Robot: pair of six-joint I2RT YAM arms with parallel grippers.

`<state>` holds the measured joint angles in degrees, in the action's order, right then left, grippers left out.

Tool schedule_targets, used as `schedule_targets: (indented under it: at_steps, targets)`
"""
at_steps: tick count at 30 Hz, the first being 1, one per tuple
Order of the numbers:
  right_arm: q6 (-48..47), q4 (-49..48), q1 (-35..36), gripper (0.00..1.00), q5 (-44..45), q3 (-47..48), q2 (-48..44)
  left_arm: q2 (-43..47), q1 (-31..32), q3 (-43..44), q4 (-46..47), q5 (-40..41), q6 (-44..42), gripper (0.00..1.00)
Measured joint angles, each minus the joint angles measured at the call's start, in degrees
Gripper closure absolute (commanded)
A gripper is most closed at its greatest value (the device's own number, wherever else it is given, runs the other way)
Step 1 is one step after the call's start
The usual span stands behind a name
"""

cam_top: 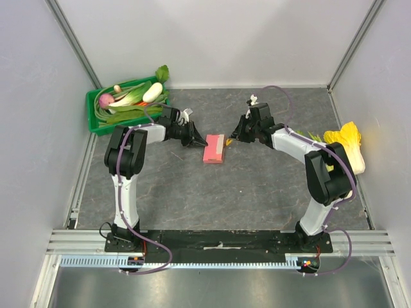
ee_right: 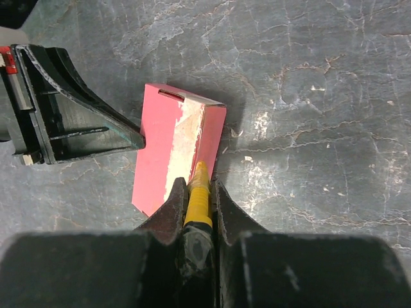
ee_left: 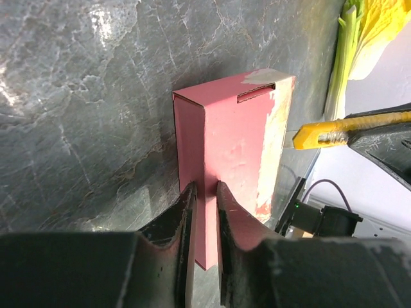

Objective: Unpack the express box

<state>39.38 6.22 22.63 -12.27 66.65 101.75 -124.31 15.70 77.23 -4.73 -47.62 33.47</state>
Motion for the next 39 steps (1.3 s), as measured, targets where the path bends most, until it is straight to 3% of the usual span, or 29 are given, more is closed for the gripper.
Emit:
schedule_targets:
  at_steps: [18, 39]
  targets:
    - [2.86, -3.69, 1.53, 1.00, -3.41, -0.39, -3.76, 0.11, -3.23, -3.96, 1.03, -0.02, 2.29, 0.81]
    - [-0.46, -3.76, 3.45, 1.00, -1.51, 3.28, 2.84, 2.36, -3.23, -5.44, 0.35, 1.84, 2.58, 0.74]
